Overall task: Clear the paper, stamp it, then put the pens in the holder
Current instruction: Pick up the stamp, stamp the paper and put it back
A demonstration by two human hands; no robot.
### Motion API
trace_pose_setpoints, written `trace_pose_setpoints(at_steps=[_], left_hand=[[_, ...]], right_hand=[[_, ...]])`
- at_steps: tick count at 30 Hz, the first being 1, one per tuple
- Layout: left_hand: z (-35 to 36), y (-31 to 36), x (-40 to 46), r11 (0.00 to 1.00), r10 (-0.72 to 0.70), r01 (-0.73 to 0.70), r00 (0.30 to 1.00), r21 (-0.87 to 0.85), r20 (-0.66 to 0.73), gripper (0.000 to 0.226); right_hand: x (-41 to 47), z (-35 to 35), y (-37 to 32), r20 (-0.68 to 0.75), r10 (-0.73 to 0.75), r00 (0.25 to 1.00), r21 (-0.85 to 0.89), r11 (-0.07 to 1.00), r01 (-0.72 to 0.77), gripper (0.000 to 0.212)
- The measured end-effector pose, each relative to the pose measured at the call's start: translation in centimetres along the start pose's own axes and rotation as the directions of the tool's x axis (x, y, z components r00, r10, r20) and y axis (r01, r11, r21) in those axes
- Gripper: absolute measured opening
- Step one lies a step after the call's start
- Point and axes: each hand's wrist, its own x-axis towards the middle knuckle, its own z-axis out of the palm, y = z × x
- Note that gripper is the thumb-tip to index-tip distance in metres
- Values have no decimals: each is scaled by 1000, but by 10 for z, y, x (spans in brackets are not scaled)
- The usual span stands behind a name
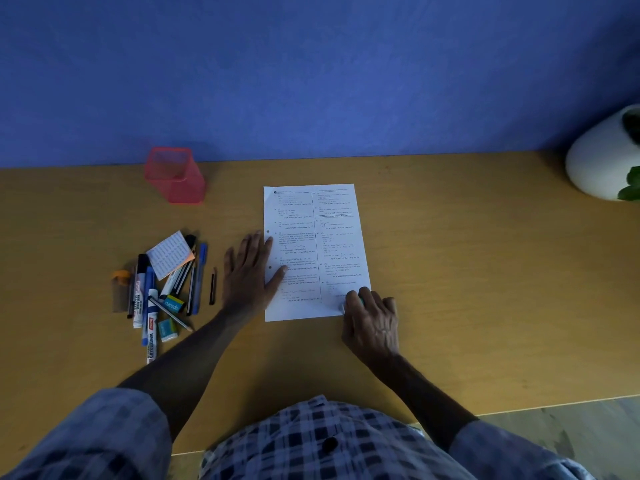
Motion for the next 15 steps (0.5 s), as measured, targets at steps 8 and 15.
trace_pose_setpoints(at_steps=[8,15], left_hand=[[-3,3,0,1000,-12,12,999,-12,41,73],[-4,3,0,1000,-5,6,999,-15,45,73]], right_hand=[[1,-3,5,25,-27,999,21,999,26,8],[-3,-36,36,-58,319,946,560,795,-234,13]])
